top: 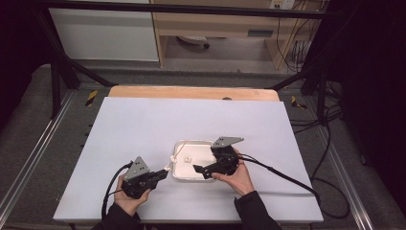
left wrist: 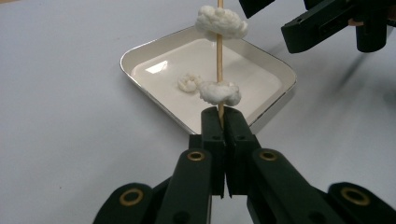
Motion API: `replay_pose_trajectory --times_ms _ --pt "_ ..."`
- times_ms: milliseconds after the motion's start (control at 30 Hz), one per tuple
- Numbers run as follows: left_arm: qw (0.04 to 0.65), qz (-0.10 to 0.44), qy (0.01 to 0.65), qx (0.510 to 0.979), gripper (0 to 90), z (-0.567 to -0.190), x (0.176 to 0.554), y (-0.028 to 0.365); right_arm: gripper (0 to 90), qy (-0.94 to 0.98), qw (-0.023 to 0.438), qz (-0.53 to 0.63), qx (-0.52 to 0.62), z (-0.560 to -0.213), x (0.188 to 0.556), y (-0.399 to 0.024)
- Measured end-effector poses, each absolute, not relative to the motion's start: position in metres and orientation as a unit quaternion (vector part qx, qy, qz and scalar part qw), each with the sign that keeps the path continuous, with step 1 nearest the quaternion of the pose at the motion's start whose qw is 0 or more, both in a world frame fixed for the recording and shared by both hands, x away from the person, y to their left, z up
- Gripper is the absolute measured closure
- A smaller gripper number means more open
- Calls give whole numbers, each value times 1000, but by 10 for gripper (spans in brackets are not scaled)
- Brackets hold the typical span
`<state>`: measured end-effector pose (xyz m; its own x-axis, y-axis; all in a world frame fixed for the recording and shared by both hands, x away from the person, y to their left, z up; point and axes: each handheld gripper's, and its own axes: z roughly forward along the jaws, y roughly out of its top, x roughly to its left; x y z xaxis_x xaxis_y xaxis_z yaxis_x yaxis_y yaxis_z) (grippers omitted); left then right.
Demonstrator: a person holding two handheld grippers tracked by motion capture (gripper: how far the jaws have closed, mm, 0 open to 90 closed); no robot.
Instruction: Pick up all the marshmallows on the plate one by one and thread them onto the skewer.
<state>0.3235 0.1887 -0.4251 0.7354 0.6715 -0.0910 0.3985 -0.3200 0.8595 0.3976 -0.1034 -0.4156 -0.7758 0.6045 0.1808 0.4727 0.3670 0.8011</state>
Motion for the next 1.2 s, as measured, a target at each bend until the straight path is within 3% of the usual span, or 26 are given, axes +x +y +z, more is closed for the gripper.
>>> replay_pose_trajectory --times_ms 233,733,1200 --pt "478 143 337 799 881 -425 325 190 9 831 86 442 326 -412 403 -96" --pt "481 145 338 796 881 -424 325 192 114 850 109 404 321 -417 422 -70" --pt "482 144 339 795 881 -424 325 193 402 872 108 379 289 -433 433 -50"
